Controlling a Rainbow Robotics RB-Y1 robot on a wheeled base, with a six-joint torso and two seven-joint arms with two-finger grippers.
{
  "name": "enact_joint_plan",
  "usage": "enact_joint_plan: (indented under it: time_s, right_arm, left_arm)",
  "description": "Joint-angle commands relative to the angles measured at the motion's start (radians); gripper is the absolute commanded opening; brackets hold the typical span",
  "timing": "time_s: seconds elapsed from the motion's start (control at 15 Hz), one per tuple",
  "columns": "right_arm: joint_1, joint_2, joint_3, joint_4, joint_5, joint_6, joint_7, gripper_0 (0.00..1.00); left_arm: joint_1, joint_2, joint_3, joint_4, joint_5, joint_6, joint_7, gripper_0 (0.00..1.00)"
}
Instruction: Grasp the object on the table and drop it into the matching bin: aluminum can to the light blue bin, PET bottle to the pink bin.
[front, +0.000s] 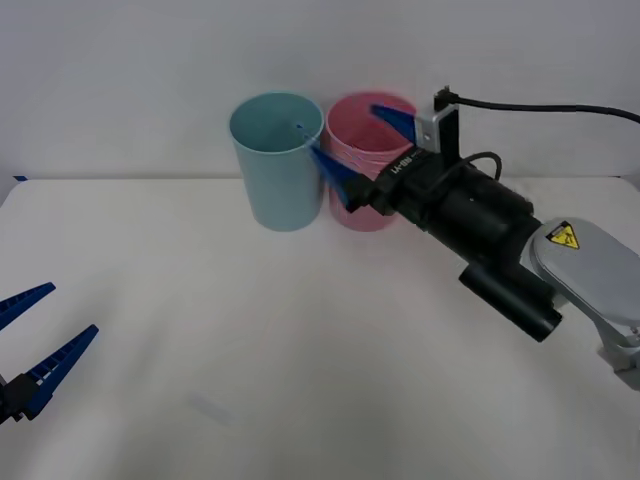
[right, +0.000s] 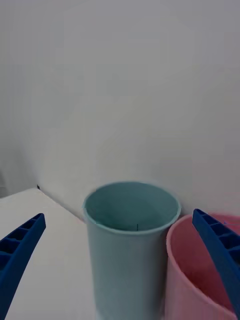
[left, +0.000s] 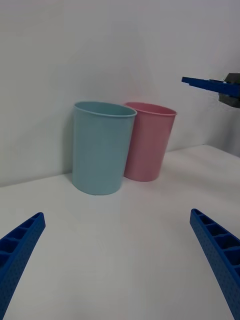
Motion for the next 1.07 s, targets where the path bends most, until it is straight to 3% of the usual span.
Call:
enact_joint_plan:
  time_s: [0.07, 0.4, 0.73, 1.07]
  right_arm:
    - [0.108, -0.038, -0.078, -0.062, -0.009, -0.104, 0.017, 1.0]
    - [0.262, -0.055, -0.229, -0.087, -0.019, -0.293, 0.072, 1.0]
    - [0.423, -0.035, -0.403, -0.087, -0.038, -0.48, 0.202, 1.0]
    - [0.552, 0.003, -0.54, -0.087, -0.046, -0.624, 0.216, 1.0]
  left_arm:
    - [0.0, 0.0, 0.0, 0.0, 0.0, 0.0, 0.0, 1.0]
    - [0.0, 0.0, 0.0, 0.0, 0.0, 0.0, 0.0, 1.0]
    - [0.0, 0.0, 0.0, 0.0, 0.0, 0.0, 0.0, 1.0]
    - [0.0, 0.0, 0.0, 0.0, 0.0, 0.0, 0.0, 1.0]
